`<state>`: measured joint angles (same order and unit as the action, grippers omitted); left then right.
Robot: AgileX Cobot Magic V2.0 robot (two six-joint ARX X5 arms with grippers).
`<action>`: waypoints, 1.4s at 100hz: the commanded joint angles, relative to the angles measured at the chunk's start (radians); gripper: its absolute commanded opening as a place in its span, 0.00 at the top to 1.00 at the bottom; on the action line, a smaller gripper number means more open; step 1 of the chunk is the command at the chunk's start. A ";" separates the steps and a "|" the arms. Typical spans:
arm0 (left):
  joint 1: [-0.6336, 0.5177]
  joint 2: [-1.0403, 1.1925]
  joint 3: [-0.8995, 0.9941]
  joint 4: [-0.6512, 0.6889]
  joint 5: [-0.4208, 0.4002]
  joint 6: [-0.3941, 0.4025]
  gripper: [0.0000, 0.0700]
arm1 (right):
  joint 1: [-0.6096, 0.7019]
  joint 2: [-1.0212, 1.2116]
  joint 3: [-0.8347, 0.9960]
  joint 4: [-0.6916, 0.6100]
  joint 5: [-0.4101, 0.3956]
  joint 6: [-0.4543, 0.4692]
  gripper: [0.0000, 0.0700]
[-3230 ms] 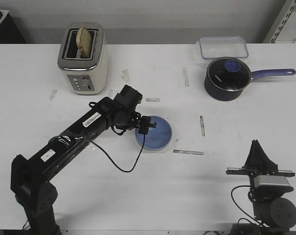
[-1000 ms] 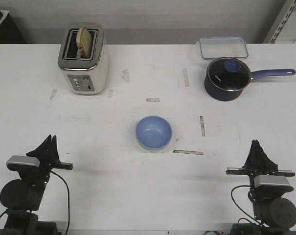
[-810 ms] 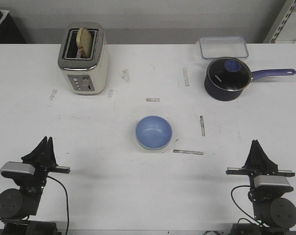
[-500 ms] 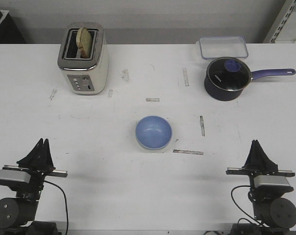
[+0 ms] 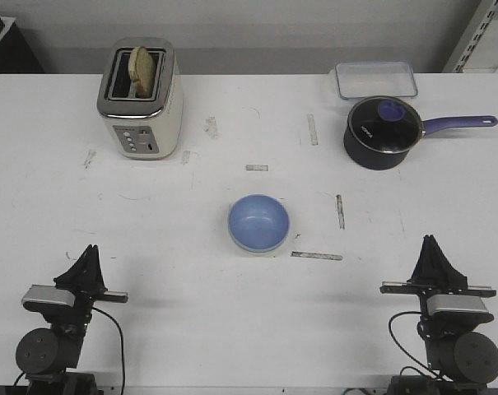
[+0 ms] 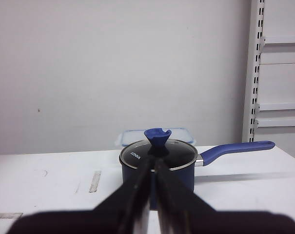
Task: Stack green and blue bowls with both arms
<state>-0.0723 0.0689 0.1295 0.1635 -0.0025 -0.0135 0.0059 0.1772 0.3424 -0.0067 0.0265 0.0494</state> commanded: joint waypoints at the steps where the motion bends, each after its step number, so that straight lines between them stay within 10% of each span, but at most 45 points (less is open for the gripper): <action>1: 0.005 -0.014 -0.016 0.015 -0.006 0.002 1.00 | 0.000 -0.002 0.006 0.014 0.000 0.010 1.00; 140: 0.037 -0.066 -0.117 0.018 -0.013 0.001 1.00 | 0.000 -0.002 0.006 0.014 0.000 0.010 1.00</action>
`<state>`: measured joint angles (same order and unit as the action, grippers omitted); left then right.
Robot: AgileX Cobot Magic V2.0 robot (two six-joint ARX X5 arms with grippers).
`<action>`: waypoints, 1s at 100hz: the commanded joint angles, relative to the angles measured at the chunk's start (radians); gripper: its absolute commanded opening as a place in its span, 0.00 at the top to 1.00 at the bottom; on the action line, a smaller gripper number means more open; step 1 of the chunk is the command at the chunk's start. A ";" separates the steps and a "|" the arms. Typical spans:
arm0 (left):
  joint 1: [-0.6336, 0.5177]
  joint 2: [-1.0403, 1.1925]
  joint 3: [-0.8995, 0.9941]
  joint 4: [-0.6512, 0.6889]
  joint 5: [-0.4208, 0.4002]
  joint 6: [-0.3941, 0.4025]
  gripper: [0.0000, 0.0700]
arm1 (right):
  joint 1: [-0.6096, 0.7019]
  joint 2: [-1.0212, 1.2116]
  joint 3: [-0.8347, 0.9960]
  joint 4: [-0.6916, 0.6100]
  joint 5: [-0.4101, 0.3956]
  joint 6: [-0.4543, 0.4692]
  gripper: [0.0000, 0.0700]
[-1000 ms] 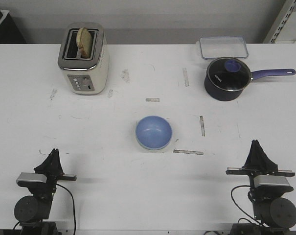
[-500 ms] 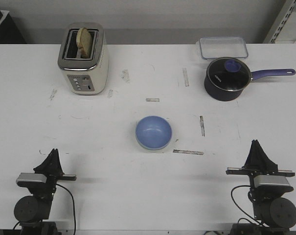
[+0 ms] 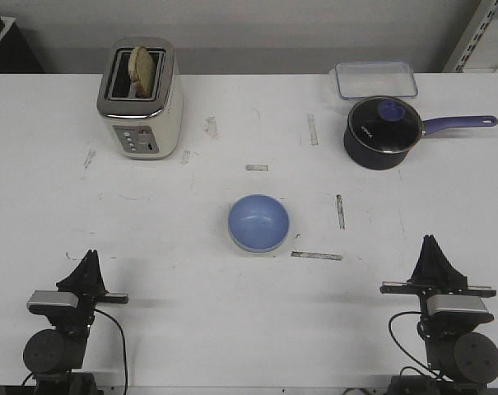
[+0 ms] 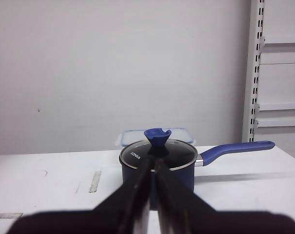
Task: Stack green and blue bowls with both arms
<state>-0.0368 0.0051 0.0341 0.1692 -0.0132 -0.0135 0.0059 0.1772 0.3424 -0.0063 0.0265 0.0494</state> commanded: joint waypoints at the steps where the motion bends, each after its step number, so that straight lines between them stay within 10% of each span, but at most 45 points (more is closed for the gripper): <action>1: 0.002 -0.002 -0.022 0.012 -0.002 0.001 1.00 | 0.000 -0.002 0.006 0.014 0.000 0.010 1.00; 100: 0.002 -0.002 -0.022 0.012 -0.002 0.001 1.00 | 0.002 -0.176 -0.330 0.066 -0.055 0.003 1.00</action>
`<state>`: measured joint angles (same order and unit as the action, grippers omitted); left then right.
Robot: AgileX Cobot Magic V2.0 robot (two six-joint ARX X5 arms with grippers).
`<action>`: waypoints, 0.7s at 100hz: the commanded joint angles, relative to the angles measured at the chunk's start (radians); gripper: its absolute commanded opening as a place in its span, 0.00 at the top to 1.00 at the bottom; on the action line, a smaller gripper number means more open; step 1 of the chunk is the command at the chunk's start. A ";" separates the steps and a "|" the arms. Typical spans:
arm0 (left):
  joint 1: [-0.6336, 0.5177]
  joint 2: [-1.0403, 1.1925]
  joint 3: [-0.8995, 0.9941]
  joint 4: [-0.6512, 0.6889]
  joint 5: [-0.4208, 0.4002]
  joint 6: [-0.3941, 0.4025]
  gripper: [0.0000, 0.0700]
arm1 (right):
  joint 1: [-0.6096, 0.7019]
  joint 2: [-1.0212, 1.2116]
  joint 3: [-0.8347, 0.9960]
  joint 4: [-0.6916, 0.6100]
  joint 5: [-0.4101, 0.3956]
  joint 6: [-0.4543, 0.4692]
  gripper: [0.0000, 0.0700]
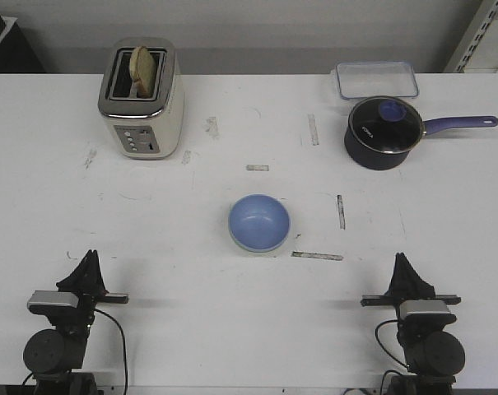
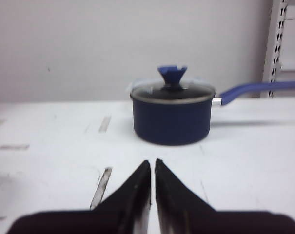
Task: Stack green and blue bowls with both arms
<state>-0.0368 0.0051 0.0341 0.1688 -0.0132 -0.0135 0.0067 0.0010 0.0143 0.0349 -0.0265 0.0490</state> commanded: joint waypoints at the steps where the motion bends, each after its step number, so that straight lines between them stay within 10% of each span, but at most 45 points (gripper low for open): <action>1: 0.002 -0.002 -0.022 0.012 -0.002 0.001 1.00 | 0.002 0.000 -0.002 0.027 -0.001 0.003 1.00; 70: 0.002 -0.002 -0.022 0.012 -0.002 0.001 1.00 | 0.002 0.000 -0.002 0.040 0.000 0.003 1.00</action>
